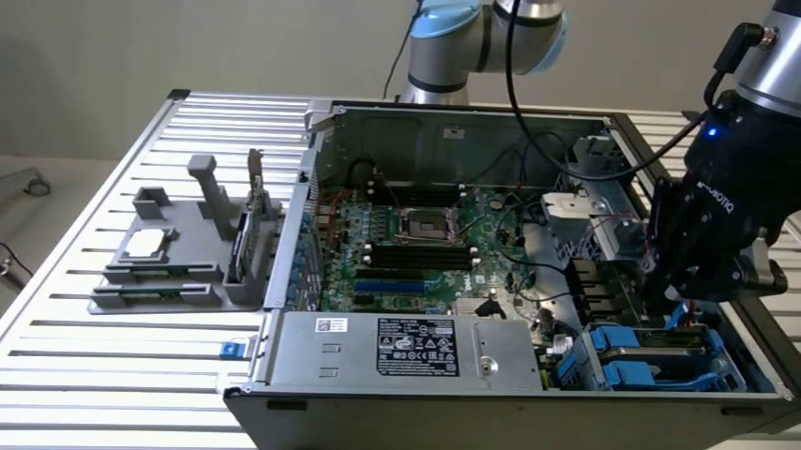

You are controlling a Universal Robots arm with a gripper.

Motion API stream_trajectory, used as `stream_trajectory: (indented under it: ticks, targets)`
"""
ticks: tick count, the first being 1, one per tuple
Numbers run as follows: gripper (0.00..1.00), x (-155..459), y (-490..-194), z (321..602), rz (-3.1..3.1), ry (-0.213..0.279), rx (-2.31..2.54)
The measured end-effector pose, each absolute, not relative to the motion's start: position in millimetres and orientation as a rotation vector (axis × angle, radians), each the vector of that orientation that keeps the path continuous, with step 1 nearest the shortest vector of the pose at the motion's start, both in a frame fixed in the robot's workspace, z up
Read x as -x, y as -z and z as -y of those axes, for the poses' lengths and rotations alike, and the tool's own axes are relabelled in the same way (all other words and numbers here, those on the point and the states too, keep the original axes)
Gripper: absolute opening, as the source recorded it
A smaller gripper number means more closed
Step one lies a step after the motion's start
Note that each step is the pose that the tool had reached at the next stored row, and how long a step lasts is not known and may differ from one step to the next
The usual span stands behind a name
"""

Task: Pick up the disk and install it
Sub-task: 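Insert the first disk wire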

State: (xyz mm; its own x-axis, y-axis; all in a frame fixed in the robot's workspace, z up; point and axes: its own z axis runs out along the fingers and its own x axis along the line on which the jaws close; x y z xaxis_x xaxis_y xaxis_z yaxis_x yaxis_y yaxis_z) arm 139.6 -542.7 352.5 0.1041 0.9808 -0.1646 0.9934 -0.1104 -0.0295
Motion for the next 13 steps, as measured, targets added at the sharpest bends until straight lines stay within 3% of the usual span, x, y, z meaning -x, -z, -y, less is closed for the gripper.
stream_trajectory:
  ticks: [13]
  targets:
    - [0.20,-145.1,-346.8,549.4,-2.044,0.238,-2.274]
